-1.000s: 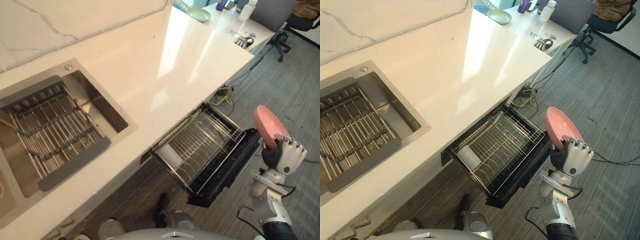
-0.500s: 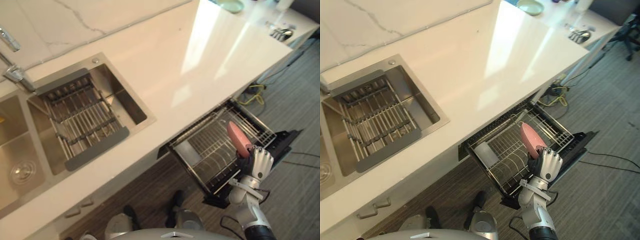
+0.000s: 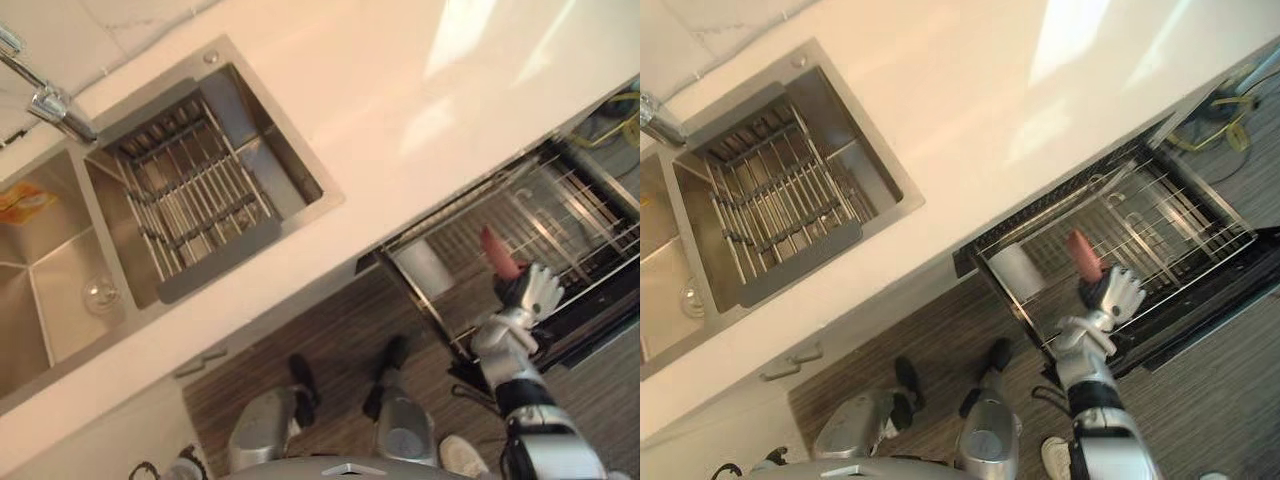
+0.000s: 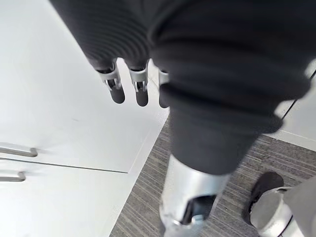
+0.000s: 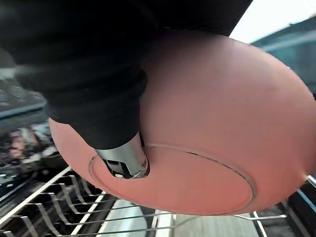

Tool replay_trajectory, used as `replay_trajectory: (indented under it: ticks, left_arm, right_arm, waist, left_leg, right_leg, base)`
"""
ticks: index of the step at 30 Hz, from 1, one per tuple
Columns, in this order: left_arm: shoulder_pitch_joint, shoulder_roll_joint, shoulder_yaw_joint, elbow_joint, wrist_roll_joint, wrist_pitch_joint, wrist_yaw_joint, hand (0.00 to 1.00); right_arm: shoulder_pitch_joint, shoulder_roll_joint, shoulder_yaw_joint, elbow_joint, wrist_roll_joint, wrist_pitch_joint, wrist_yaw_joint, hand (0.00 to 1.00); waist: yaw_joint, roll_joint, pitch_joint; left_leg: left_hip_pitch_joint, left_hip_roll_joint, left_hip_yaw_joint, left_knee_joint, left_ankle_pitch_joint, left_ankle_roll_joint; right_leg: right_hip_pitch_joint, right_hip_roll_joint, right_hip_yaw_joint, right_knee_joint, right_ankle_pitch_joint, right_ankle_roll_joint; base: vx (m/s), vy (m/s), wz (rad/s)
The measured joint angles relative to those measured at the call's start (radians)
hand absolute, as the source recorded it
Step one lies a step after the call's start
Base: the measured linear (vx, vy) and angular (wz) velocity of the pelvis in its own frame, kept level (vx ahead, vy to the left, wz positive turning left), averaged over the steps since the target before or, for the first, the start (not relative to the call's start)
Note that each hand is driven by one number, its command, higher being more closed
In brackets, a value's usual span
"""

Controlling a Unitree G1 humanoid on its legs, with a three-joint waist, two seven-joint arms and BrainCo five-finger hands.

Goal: Walk over to the sink, pick up the cup, carry it to the dishwasher, place the cup inside the dishwasher, then close the dishwasher door

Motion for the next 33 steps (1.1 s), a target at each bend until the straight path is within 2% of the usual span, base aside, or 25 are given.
replay_trajectory:
  ticks: [2,3,8,10,12,14,16,17,18,20,21,23,28,31,33]
  left_arm:
    - [0.000,0.000,0.000,0.002,0.000,-0.021,-0.010,0.00]
    - [0.002,0.000,0.000,0.004,0.000,-0.029,-0.015,0.00]
    - [-0.001,-0.001,0.000,0.004,-0.021,-0.039,-0.030,0.00]
    - [-0.005,-0.001,0.000,0.004,-0.023,-0.039,-0.029,0.00]
    - [-0.017,-0.001,0.000,0.004,-0.036,-0.038,-0.028,0.00]
    - [-0.049,-0.005,0.003,0.018,-0.062,-0.033,-0.027,0.00]
    - [-0.071,-0.011,0.007,0.029,-0.095,-0.014,-0.024,0.00]
    - [-0.088,-0.023,0.034,0.029,-0.113,0.007,-0.018,0.00]
    - [-0.093,-0.028,0.047,0.029,-0.116,0.013,-0.014,0.00]
    - [-0.097,-0.032,0.054,0.029,-0.115,0.031,0.005,0.00]
    - [-0.097,-0.033,0.066,0.030,-0.115,0.039,0.007,0.00]
    - [-0.097,-0.025,0.088,0.033,-0.115,0.074,0.026,0.00]
    - [-0.096,-0.020,0.120,0.045,-0.114,0.134,0.059,0.00]
    - [-0.094,-0.017,0.136,0.061,-0.109,0.148,0.073,0.00]
    - [-0.086,-0.014,0.163,0.061,-0.106,0.153,0.073,0.00]
  right_arm:
    - [-0.042,-0.033,-0.003,0.015,0.022,0.022,0.020,1.00]
    - [-0.061,-0.045,-0.001,0.013,0.021,0.031,0.029,0.00]
    - [-0.088,-0.059,-0.001,0.018,0.021,0.107,0.071,0.00]
    - [-0.087,-0.058,0.001,0.018,0.022,0.107,0.082,0.00]
    - [-0.088,-0.057,0.005,0.018,0.076,0.086,0.117,0.00]
    - [-0.086,-0.031,0.009,0.014,0.222,0.023,0.249,0.00]
    - [-0.074,0.005,0.012,0.005,0.293,-0.013,0.327,0.00]
    - [-0.057,0.056,0.018,-0.012,0.380,-0.042,0.407,0.00]
    - [-0.043,0.075,0.018,-0.032,0.406,-0.047,0.428,0.00]
    - [0.013,0.133,0.026,-0.090,0.508,-0.067,0.540,0.00]
    - [0.030,0.145,0.029,-0.106,0.532,-0.068,0.561,0.00]
    - [0.096,0.174,0.049,-0.155,0.614,-0.077,0.648,0.00]
    - [0.213,0.197,0.024,-0.245,0.659,-0.114,0.669,0.00]
    - [0.257,0.202,-0.077,-0.371,0.695,-0.139,0.655,0.00]
    - [0.270,0.201,-0.185,-0.473,0.782,-0.154,0.637,0.00]
  waist:
    - [-0.002,0.013,0.023]
    - [0.000,0.014,0.024]
    - [-0.009,0.014,0.030]
    - [-0.010,0.014,0.030]
    - [-0.007,0.013,0.030]
    - [-0.006,0.003,0.037]
    - [-0.006,-0.008,0.038]
    - [-0.005,-0.028,0.039]
    - [-0.005,-0.035,0.039]
    - [-0.005,-0.069,0.031]
    - [-0.005,-0.079,0.025]
    - [-0.001,-0.119,0.001]
    - [-0.015,-0.163,-0.064]
    - [-0.021,-0.185,-0.112]
    - [-0.026,-0.204,-0.143]
  left_leg:
    - [-0.007,-0.006,-0.021,0.000,0.000,-0.001]
    - [-0.023,-0.006,-0.034,0.000,0.000,-0.001]
    - [-0.031,-0.008,-0.041,-0.001,-0.001,-0.004]
    - [-0.031,-0.009,-0.043,-0.003,-0.001,-0.004]
    - [-0.028,-0.009,-0.044,-0.005,-0.001,-0.004]
    - [-0.016,-0.008,-0.048,-0.005,-0.001,-0.004]
    - [-0.009,-0.007,-0.051,-0.004,-0.002,-0.005]
    - [-0.006,-0.004,-0.052,-0.001,-0.003,-0.006]
    - [-0.004,-0.003,-0.053,0.001,-0.003,-0.007]
    - [0.019,0.000,-0.053,0.002,-0.008,-0.012]
    - [0.024,0.002,-0.052,0.003,-0.012,-0.016]
    - [0.044,0.011,-0.043,0.004,-0.023,-0.018]
    - [0.097,0.017,-0.037,0.001,-0.037,-0.021]
    - [0.132,0.022,-0.009,-0.002,-0.051,-0.024]
    - [0.161,0.029,0.022,-0.001,-0.068,-0.029]
  right_leg:
    - [-0.014,-0.001,0.012,0.000,0.003,0.000]
    - [-0.035,-0.001,0.025,0.000,0.007,-0.001]
    - [-0.048,0.001,0.036,0.000,0.020,-0.003]
    - [-0.048,0.001,0.036,0.000,0.021,-0.003]
    - [-0.047,0.001,0.036,0.005,0.022,-0.003]
    - [-0.034,0.003,0.036,0.006,0.022,-0.003]
    - [-0.027,0.004,0.036,0.007,0.021,-0.004]
    - [-0.022,0.006,0.036,0.006,0.021,-0.004]
    - [-0.018,0.006,0.036,0.006,0.021,-0.004]
    - [0.008,0.010,0.037,0.000,0.020,-0.003]
    - [0.012,0.012,0.038,0.000,0.019,-0.002]
    - [0.031,0.018,0.050,0.000,0.013,-0.001]
    - [0.080,0.024,0.052,-0.001,0.001,0.009]
    - [0.102,0.030,0.079,-0.001,-0.002,0.014]
    - [0.113,0.035,0.110,-0.001,-0.004,0.016]
  base:
    - [-0.03,0.033,-0.17]
    - [-0.02,0.022,-0.17]
    - [0.02,0.010,-0.04]
    - [0.04,0.021,-0.01]
    - [0.00,0.000,0.00]
    - [0.00,0.000,0.00]
    - [0.00,0.000,0.00]
    - [0.00,0.000,0.00]
    - [0.00,0.000,0.00]
    - [0.00,0.009,-0.02]
    - [0.01,0.019,-0.07]
    - [0.02,0.015,-0.11]
    - [0.04,0.026,-0.06]
    - [0.04,0.041,-0.27]
    - [-0.01,0.040,-0.40]
